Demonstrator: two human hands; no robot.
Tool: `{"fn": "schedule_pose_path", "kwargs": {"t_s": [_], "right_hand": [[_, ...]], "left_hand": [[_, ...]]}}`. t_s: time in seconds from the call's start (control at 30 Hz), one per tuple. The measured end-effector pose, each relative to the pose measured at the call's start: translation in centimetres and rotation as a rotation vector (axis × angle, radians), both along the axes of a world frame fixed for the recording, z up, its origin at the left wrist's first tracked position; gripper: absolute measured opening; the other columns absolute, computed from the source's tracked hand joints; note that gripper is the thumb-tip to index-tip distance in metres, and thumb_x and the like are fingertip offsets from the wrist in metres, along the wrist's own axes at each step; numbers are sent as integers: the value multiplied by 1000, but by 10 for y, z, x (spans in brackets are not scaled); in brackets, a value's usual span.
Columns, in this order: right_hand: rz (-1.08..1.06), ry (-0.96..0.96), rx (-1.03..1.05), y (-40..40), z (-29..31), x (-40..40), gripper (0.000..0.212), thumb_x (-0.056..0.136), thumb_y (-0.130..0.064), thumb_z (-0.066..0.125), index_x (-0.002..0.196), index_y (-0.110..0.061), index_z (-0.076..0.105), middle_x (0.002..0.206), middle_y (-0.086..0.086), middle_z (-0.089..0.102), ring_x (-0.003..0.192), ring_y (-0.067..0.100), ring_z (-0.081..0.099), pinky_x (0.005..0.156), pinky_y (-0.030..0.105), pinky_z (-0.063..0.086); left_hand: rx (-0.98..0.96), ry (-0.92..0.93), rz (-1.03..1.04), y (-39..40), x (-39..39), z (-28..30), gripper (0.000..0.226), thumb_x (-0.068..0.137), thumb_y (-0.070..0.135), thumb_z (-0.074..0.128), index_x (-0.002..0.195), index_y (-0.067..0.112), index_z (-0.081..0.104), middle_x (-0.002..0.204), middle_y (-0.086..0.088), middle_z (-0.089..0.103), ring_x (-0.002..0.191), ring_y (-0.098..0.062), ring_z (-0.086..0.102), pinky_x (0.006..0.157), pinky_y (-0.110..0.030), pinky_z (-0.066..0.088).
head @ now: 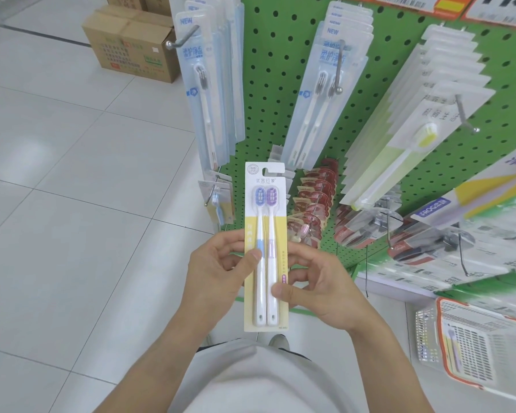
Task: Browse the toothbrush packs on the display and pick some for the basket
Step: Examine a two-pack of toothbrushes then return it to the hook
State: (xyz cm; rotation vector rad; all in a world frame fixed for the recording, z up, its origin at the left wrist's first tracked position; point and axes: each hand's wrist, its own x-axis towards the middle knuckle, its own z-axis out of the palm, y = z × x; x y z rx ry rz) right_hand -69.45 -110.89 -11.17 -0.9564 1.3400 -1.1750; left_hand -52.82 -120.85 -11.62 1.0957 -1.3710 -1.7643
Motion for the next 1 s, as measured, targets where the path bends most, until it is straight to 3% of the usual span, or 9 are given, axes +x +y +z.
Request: {"fn": "schedule_pose_path", "kwargs": {"t_s": [0.1,0.2,0.37,0.53,0.63,0.73,0.87,1.0], "right_hand": [[11,7,4,1,3,0,55,83,-1,81,130,-24,67,97,6,64,74,22,59,61,40,57],[85,53,22,4,8,-4,66,78,0,85,133,-29,64,104,10,63,81,20,61,61,32,53],[60,36,31,5,8,-4,74,71,3,89,132,-33,65,101,5,64,81,20,61,58,27,52],[21,67,59,8,6,-3,74,68,2,91,128,-34,68,107,12,64,81,20,60,57,25,50],[22,125,72,7,8,1,73,69,2,90,124,-41,68,102,0,63,80,13,60,56,24,48],[28,194,74,5,13,7,73,70,2,88,122,-45,68,101,-1,64,79,9,60,56,24,47],[55,222,57,3,17,12,73,70,1,88,121,-46,68,99,-11,67,82,8,63,56,22,48],[32,261,20,0,12,16,53,78,-11,86,120,-39,71,109,-2,67,90,14,69,62,25,51]], "left_hand": [[-1,-10,0,1,0,1,25,88,6,74,111,15,70,95,-5,77,77,-45,65,63,-30,57],[-7,-30,1,2,1,3,25,88,8,75,112,15,70,97,-5,77,83,-49,65,66,-43,58],[-24,-79,-22,3,0,7,25,88,10,74,113,15,70,96,-3,78,82,-45,68,68,-47,59],[-88,-196,-91,0,4,10,33,89,14,75,118,27,68,94,14,76,78,-12,73,70,-26,61],[-227,-266,-113,3,3,17,37,90,18,73,113,44,63,97,31,69,84,1,69,71,-13,53],[-224,-256,-122,6,2,24,27,92,28,70,110,47,63,98,35,69,87,5,68,73,-9,50],[-225,-216,-103,7,3,28,30,89,33,75,114,46,65,103,31,72,93,3,70,83,-22,55],[-278,-217,-176,10,4,31,35,95,20,68,113,50,64,103,32,72,98,7,68,84,-8,49]]}}
